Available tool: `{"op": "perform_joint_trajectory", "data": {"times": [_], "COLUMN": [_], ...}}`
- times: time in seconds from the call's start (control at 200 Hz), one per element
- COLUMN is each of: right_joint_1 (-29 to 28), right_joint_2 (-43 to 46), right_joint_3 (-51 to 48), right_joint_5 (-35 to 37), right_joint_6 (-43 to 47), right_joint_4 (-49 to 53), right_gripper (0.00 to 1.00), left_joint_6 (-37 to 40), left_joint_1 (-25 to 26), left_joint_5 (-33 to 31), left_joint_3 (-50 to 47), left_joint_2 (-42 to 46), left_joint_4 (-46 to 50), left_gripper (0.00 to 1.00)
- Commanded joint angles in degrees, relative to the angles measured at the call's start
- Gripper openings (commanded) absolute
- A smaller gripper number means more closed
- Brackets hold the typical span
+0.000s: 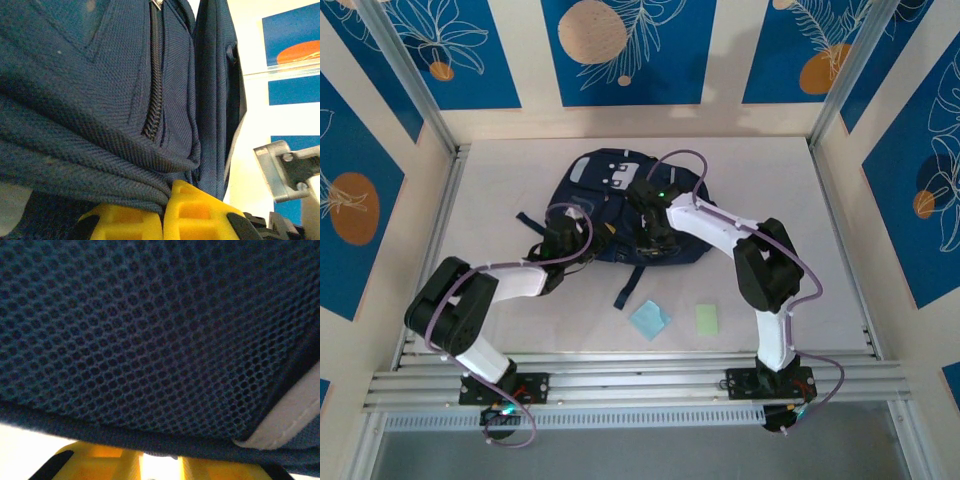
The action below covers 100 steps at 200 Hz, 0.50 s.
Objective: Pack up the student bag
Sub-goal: Zip the student bag at the center of the table.
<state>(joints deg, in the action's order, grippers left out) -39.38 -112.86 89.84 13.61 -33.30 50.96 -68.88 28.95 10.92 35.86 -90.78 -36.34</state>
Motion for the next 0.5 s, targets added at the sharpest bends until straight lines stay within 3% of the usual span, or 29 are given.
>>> {"op": "perform_joint_trajectory", "data": {"times": [0.0,0.21,0.37,0.495], "right_joint_1": [0.58,0.00,0.09,0.09], "right_joint_2": [-1.07,-1.73,-0.85,1.48], "right_joint_3": [-2.53,-6.92,-8.20,-8.19], "right_joint_5": [7.36,9.43,10.86,12.19], "right_joint_6": [-0.84,0.60,1.46,5.00], "right_joint_4": [-5.31,-9.66,-9.43,-5.92], "right_gripper": [0.24,0.24,0.00,0.00], "left_joint_6": [0.92,0.33,2.70,5.66], "left_joint_1": [0.60,0.58,-1.07,-4.43], "left_joint_5": [0.54,0.09,-1.38,-2.48], "left_joint_3": [-0.28,0.04,0.65,1.05], "left_joint_2": [3.31,2.02,1.02,-1.26], "left_joint_4": [-0.61,-1.49,0.34,1.54], "left_gripper": [0.00,0.00,0.00,0.00]}}
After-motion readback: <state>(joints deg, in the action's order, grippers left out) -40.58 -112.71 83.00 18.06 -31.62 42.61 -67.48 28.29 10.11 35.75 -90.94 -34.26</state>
